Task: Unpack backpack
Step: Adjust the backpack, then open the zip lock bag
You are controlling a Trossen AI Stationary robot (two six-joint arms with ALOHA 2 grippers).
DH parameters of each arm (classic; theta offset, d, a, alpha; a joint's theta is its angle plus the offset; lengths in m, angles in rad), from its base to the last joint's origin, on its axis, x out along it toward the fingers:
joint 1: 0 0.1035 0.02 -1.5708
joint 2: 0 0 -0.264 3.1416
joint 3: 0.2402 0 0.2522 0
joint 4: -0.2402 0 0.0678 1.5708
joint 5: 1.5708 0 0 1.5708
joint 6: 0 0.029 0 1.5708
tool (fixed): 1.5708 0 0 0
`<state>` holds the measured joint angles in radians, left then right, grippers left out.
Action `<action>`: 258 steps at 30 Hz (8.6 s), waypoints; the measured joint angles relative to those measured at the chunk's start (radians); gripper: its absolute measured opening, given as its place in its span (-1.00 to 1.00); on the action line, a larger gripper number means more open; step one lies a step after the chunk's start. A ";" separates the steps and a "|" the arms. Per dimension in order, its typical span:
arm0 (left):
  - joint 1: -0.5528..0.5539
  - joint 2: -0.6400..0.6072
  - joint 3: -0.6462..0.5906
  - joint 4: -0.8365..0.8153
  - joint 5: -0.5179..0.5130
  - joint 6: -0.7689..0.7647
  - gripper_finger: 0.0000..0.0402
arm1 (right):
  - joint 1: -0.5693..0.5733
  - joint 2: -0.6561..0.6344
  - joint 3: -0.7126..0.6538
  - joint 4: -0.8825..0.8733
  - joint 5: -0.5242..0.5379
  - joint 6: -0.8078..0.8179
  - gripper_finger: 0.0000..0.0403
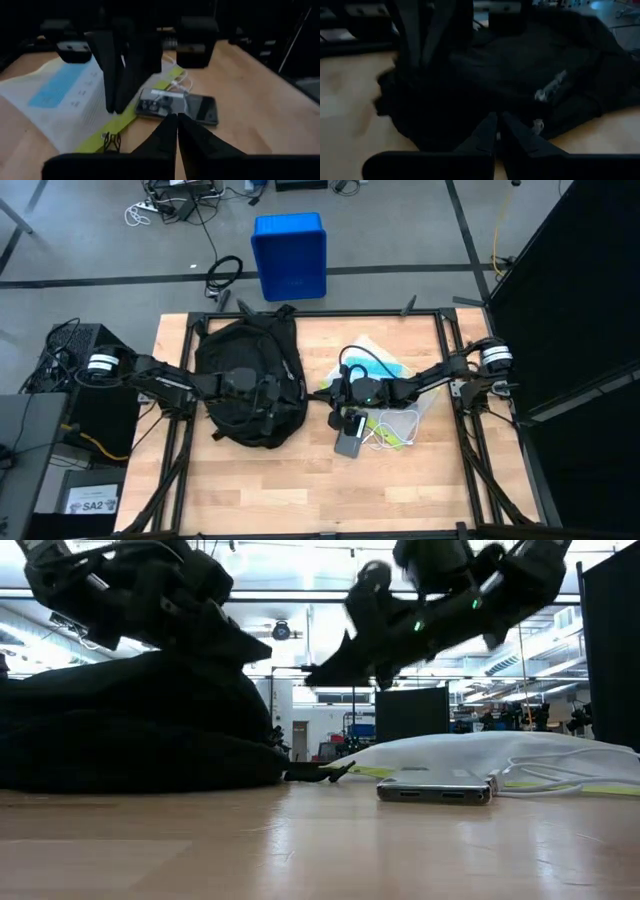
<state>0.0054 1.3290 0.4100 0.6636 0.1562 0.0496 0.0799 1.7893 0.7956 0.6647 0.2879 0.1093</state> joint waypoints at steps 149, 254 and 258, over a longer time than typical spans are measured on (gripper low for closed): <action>0.104 0.135 0.041 -0.133 0.203 -0.028 -0.24 | -0.052 -0.079 0.339 -1.192 0.476 0.316 0.11; -0.328 -0.293 0.011 -0.509 -0.261 -0.337 -0.36 | -0.601 -0.131 0.381 -1.162 -0.207 0.179 0.25; -0.328 -0.293 0.011 -0.513 -0.261 -0.320 -0.36 | -0.647 -0.036 0.381 -1.146 -0.205 0.178 0.69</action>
<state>-0.3229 1.0363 0.4213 0.1503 -0.1043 -0.2700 -0.5673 1.7536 1.1763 -0.4816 0.0834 0.2871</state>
